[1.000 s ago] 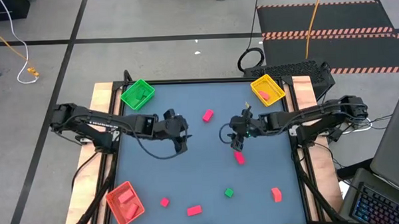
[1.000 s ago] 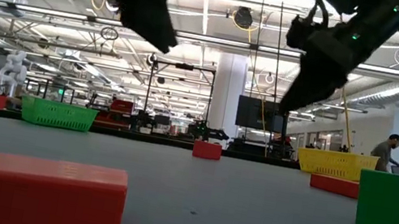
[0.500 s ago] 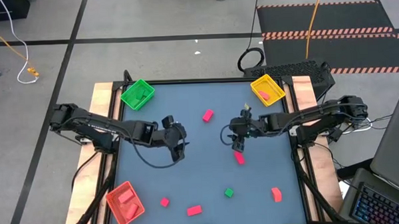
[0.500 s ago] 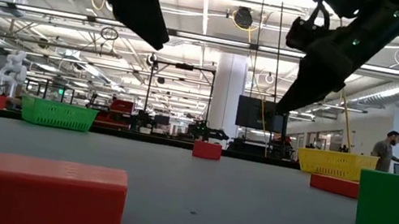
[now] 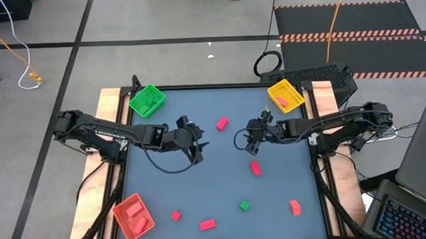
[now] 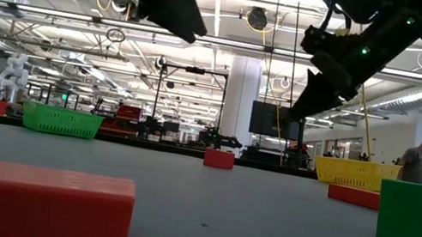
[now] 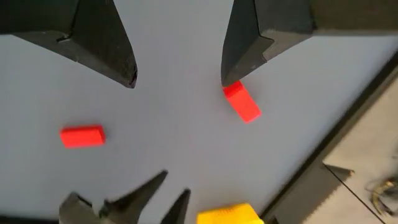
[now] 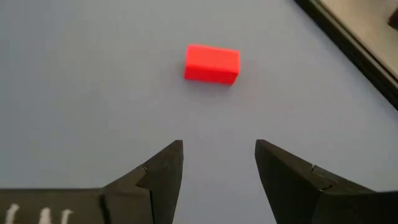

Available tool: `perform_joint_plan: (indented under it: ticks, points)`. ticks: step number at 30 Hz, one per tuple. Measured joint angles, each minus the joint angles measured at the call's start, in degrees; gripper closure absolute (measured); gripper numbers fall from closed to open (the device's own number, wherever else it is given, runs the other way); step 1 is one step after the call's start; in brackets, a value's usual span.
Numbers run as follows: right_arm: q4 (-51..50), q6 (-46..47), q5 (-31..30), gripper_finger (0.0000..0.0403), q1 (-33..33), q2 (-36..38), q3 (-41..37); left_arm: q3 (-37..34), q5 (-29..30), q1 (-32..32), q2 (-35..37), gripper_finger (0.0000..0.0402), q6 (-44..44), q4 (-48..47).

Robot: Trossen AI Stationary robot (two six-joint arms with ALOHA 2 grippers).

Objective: Sort & place blocks by color
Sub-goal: Put the orange block into the orange bin

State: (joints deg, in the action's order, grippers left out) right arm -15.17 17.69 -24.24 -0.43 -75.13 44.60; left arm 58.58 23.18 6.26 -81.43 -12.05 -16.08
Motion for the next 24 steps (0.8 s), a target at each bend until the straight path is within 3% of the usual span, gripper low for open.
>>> perform_joint_plan:
  ticks: [11,24]
  points:
    - [5.07,-0.41,0.41,0.0206,-4.23,0.00,-0.02,-9.41,-0.08,-6.46,-0.04,0.0167,1.65,13.36]
    - [3.22,-0.81,0.47,0.0206,-11.81,0.00,-0.04,-10.33,-2.24,-13.22,-0.04,0.0167,6.52,19.96]
